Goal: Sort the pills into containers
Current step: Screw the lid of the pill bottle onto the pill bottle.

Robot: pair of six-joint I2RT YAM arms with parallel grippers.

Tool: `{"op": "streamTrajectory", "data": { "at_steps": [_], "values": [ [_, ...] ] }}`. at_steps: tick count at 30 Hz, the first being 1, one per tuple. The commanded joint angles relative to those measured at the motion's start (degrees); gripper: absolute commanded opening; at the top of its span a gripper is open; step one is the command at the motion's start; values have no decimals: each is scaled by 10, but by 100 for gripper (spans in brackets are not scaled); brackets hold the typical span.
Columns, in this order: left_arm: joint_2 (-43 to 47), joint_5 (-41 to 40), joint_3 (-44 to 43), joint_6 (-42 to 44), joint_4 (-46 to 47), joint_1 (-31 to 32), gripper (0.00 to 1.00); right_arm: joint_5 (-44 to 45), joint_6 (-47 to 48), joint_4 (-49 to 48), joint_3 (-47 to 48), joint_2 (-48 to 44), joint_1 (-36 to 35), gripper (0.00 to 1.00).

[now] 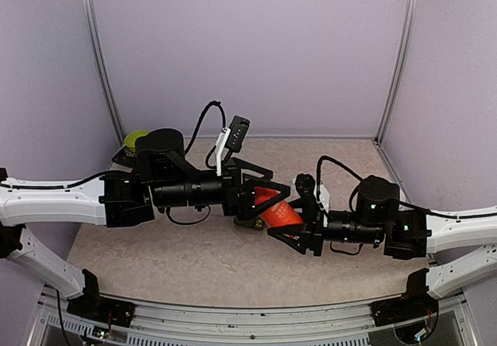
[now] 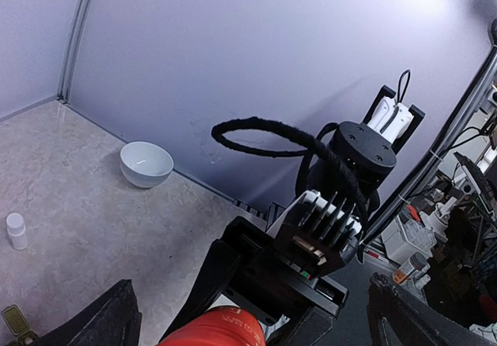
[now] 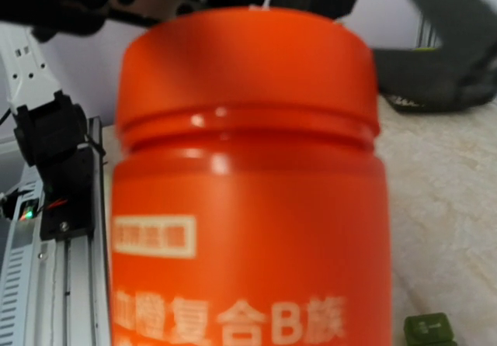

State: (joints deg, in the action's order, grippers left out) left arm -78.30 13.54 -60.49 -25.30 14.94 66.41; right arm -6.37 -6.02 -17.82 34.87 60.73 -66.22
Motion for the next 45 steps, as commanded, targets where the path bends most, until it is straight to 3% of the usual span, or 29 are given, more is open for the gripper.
{"op": "streamTrajectory", "data": {
  "at_steps": [1,7,13,19,25,35,45],
  "values": [
    [-10,46,-20,-6,35,13,99,7,-7,-24,19,14,-1,0],
    [-7,55,-25,-7,45,16,99,-6,-8,-25,24,28,-1,0],
    [20,-41,-20,0,-7,7,99,-18,-6,-30,18,-4,-1,0],
    [37,-78,4,-24,-36,-19,99,-3,6,-18,1,-72,-1,0],
    [29,-56,7,-32,-21,-20,99,52,15,11,4,-90,-1,0],
    [1,-16,-14,-35,-6,-4,99,72,21,8,15,-65,-1,0],
    [4,-31,-14,-29,-1,2,99,73,20,16,19,-47,0,0]
  ]
}}
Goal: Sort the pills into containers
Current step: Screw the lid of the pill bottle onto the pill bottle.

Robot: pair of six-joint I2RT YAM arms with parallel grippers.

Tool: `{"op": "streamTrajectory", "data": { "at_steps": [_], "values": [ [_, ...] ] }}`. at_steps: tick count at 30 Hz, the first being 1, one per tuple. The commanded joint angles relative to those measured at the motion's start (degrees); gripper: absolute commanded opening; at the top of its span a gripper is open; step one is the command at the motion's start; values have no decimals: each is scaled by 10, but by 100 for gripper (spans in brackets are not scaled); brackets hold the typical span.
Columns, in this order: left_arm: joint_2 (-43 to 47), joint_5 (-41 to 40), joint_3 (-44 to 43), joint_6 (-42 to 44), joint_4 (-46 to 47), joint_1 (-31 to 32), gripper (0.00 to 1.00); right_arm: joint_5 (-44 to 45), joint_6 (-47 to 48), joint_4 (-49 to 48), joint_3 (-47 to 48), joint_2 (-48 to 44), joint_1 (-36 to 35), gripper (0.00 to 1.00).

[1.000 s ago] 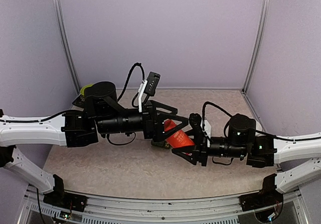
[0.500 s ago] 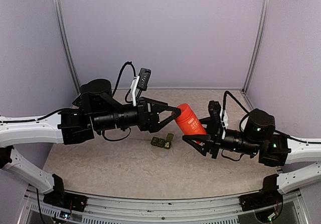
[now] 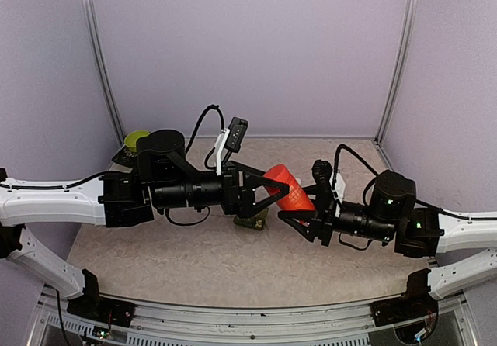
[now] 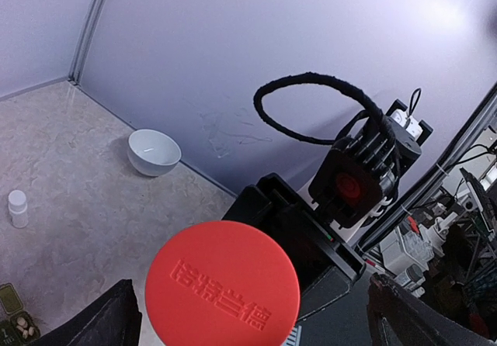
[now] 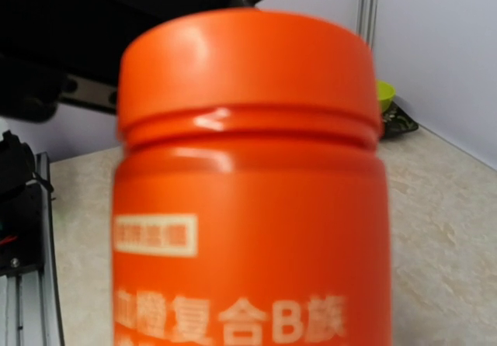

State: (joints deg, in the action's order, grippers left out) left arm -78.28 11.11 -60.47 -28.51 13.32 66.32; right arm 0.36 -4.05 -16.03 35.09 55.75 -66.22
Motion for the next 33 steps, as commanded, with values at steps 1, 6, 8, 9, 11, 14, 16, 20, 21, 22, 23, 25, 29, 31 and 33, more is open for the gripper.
{"op": "streamTrajectory", "data": {
  "at_steps": [1,6,8,9,11,14,16,20,21,22,23,25,29,31,33],
  "values": [
    [4,-10,-15,4,14,2,99,5,0,-2,15,3,0,0],
    [3,-7,-15,7,14,3,99,14,-2,-3,11,2,0,0],
    [1,-6,-15,7,15,3,99,14,-1,-2,14,7,0,0],
    [0,-6,-15,7,16,3,99,14,-1,-1,16,13,0,0],
    [-1,-4,-15,9,18,4,99,9,-1,1,20,27,0,0],
    [-2,-3,-17,11,18,5,99,-4,-4,0,25,49,0,0],
    [-3,-3,-18,13,19,7,99,-14,-7,-3,28,62,0,0],
    [-8,2,-22,14,19,13,99,-29,-13,-17,33,77,0,0],
    [-10,4,-24,14,19,14,99,-31,-14,-19,34,79,0,0],
    [-12,6,-25,15,20,17,99,-32,-14,-21,35,81,0,0],
    [-13,8,-26,15,22,19,99,-33,-14,-22,35,84,0,0],
    [-16,12,-28,17,24,23,99,-35,-15,-23,37,90,0,0],
    [-20,34,-35,17,35,30,99,-47,-22,-32,38,107,0,0],
    [-18,41,-39,21,38,33,99,-55,-26,-37,38,114,-1,0],
    [-11,38,-40,25,38,38,99,-64,-29,-42,38,117,-1,0]
  ]
}}
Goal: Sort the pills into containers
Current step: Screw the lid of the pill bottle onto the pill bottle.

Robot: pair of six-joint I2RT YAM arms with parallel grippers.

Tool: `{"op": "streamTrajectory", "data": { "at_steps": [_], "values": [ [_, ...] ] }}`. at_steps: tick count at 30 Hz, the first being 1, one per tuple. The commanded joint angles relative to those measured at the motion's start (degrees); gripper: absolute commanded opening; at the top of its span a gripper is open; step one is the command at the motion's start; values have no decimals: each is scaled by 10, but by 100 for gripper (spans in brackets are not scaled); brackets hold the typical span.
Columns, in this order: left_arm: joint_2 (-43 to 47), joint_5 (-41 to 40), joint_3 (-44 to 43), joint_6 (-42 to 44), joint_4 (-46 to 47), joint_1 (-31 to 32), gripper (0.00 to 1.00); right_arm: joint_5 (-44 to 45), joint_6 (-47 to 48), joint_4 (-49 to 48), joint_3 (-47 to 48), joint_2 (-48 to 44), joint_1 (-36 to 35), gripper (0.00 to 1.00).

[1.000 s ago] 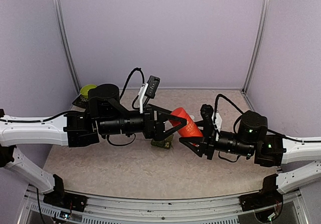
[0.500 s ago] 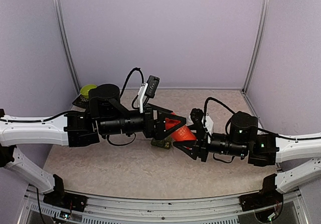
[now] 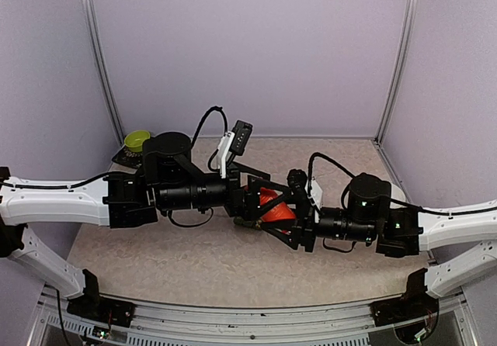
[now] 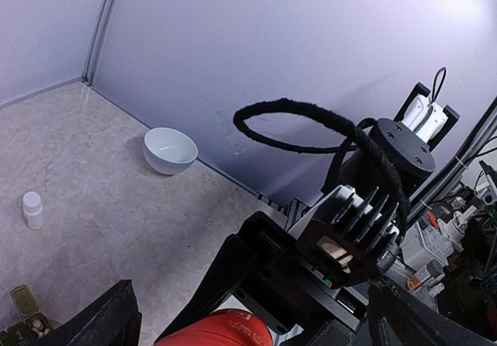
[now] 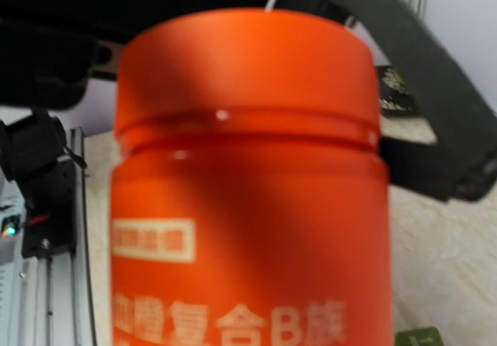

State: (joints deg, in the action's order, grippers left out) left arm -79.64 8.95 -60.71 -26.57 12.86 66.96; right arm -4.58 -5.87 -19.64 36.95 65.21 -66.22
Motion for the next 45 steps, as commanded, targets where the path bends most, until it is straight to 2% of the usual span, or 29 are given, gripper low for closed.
{"op": "streamTrajectory", "data": {
  "at_steps": [1,7,11,23,29,35,39,45],
  "values": [
    [7,57,-37,7,42,32,99,-18,-11,-8,19,23,0,0],
    [24,-36,-39,-9,-15,20,99,-35,2,-7,14,-2,-1,0],
    [31,-50,-26,-48,-38,-3,99,-8,17,13,8,-35,-1,0],
    [19,-56,-38,-103,-77,-36,99,64,41,59,5,-78,-1,0],
    [6,-40,-51,-105,-81,-36,92,82,45,80,18,-67,-1,0],
    [-15,-20,-68,-108,-96,-36,90,99,49,81,23,-63,-1,0],
    [-19,-18,-69,-110,-97,-35,85,105,51,84,26,-59,-1,0],
    [-18,-9,-67,-107,-94,-35,67,118,50,91,30,-51,-1,0]
  ]
}}
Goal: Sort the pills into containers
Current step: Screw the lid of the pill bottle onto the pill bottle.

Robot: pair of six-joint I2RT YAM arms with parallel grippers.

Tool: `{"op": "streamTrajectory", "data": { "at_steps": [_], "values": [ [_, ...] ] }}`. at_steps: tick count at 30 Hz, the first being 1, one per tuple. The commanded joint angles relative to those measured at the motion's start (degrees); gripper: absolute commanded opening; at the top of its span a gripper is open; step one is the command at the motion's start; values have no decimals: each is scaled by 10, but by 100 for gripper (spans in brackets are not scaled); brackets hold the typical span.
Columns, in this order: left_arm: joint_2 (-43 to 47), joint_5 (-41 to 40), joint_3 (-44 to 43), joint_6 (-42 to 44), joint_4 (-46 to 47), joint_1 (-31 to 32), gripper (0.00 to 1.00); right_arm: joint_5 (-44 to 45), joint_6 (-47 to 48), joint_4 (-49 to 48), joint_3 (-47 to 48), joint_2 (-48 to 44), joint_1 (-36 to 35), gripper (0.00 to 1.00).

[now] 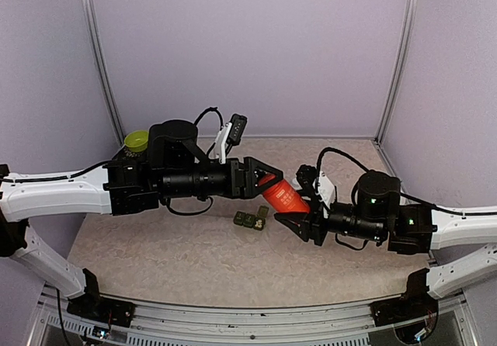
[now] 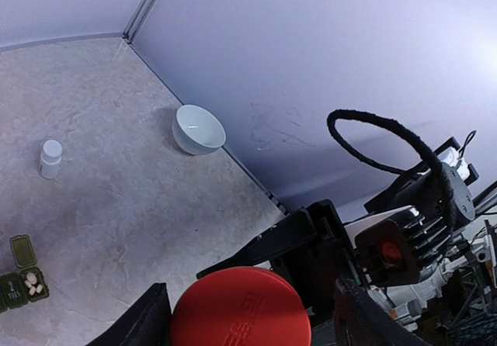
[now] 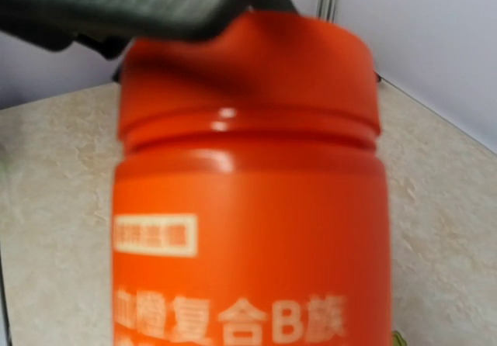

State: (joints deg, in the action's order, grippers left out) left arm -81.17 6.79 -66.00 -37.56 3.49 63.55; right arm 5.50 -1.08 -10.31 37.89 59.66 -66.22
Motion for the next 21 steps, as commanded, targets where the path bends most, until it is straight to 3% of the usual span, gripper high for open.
{"op": "streamTrajectory", "data": {
  "at_steps": [1,5,12,21],
  "values": [
    [-3,13,-15,4,1,-1,63,19,1,-2,21,4,0,0],
    [-6,24,-12,5,7,1,54,30,-2,-3,22,3,-1,0],
    [-8,39,-10,11,18,3,52,35,-7,-1,25,6,-1,0],
    [4,116,-4,106,62,27,47,-81,-74,-42,-3,-50,9,0]
  ]
}}
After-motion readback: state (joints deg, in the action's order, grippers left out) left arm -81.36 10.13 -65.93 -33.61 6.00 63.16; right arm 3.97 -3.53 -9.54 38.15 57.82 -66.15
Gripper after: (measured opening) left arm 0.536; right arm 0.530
